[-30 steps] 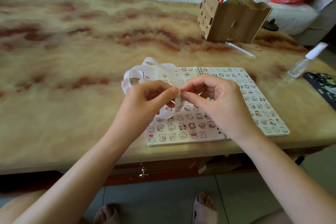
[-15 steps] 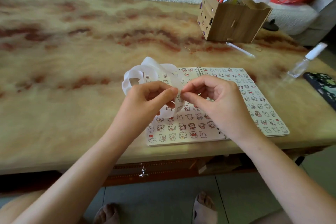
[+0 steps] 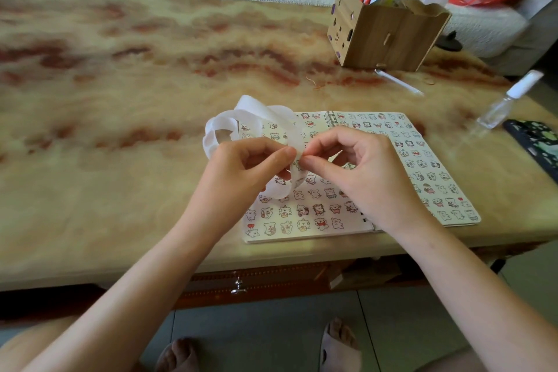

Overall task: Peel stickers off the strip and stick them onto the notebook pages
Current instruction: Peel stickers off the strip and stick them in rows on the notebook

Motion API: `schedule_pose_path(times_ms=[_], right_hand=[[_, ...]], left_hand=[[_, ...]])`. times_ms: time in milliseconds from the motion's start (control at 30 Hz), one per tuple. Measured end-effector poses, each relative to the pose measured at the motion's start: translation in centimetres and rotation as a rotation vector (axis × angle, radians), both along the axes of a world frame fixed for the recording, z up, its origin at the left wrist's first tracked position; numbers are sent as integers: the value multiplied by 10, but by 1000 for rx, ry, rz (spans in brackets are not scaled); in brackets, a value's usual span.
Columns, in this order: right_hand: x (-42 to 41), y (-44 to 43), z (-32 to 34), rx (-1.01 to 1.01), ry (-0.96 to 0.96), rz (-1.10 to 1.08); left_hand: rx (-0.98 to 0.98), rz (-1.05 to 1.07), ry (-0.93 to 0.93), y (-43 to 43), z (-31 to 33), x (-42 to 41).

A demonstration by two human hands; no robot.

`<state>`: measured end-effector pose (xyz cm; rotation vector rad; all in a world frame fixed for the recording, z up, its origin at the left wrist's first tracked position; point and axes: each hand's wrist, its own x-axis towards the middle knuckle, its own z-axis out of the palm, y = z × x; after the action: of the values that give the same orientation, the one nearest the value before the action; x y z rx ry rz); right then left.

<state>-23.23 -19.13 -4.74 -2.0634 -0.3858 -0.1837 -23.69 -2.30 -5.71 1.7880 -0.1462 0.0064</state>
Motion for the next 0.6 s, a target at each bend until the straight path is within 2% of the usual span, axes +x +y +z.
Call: schedule_pose_path(times_ms=[167,300,400,533,600], right_hand=[[-2,0,1,-83,48,14],[-5,0,4,-172,-3,25],[-7,-1,7,-166,5,14],[-7,-16,22,-35,185,27],[-7,-31,30,-77,335,50]], left_hand=[[29,15,30,0,-2,0],[34,31,64,-1,-4,0],[46,42,84,0,-6,1],[73,40,115,2,-10,4],[81,30,125,2,-12,4]])
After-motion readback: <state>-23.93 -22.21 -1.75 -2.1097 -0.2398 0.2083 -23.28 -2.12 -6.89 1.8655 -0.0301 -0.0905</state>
